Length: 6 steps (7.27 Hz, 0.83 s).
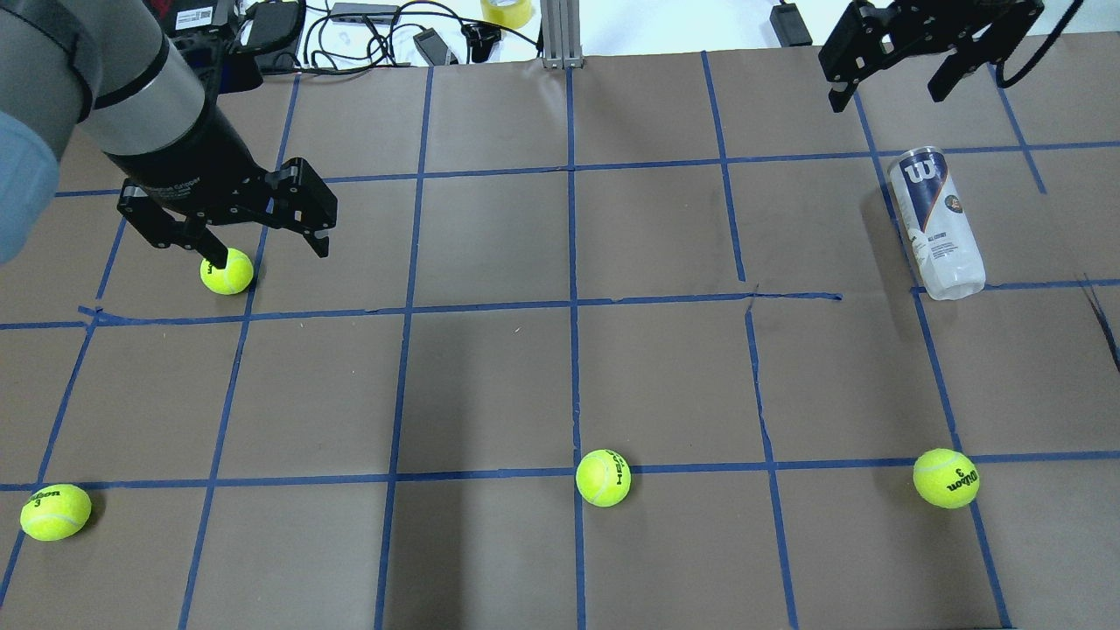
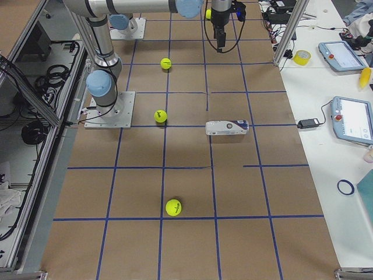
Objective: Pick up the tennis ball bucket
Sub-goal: 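Move the right gripper down over the upright white Wilson ball can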
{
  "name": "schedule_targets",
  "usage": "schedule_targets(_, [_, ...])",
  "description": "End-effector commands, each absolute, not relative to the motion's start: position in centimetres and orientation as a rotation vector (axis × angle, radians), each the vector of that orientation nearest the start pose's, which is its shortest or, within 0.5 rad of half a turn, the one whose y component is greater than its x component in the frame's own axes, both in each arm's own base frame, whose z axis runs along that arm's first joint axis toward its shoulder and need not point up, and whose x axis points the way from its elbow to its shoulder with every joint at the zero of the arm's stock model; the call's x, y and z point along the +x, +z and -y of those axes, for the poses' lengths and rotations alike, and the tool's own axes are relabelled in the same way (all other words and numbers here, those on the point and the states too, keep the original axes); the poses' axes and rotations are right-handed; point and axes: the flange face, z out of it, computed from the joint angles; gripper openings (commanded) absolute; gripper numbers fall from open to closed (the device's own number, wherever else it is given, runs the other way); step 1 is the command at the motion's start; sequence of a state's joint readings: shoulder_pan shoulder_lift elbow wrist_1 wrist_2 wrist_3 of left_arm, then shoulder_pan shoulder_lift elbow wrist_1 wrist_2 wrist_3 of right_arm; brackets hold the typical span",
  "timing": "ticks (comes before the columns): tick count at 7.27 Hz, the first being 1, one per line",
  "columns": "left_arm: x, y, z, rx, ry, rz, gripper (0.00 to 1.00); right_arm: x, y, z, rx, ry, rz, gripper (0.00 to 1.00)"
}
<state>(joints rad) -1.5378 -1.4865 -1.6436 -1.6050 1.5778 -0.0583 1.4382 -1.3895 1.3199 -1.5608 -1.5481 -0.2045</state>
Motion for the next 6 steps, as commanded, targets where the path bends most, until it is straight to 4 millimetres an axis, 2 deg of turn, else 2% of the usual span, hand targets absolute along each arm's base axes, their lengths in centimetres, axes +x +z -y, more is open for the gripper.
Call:
schedule_targets(1, [-11.7,48.9,45.7,-0.144,0.038,-3.13,1.0,-1.5,44.5,67.8,-0.032,-0.1,-3.138,1.0])
schedule_targets(2, [-11.8,48.8,45.7,-0.142,0.041,-3.13,1.0,-5.3,40.7,71.2,-0.025,-0.149,-3.147,0.99])
schedule_targets(3, [-11.8,48.8,45.7,-0.141,0.043,-3.129,1.0,-8.9,36.5,73.1,-0.004,-0.132,-3.144,0.99])
schedule_targets(4, [-11.8,48.9,45.7,-0.141,0.041,-3.129,1.0,-11.1,31.6,75.0,-0.008,-0.142,-3.15,0.99])
schedule_targets(5, [-11.8,48.9,45.7,-0.141,0.038,-3.129,1.0,-14.3,28.2,75.8,-0.043,-0.155,-3.152,0.99])
schedule_targets(6, [-11.7,49.0,45.7,-0.144,0.036,-3.129,1.0,-14.5,26.4,76.3,-0.046,-0.163,-3.142,0.99])
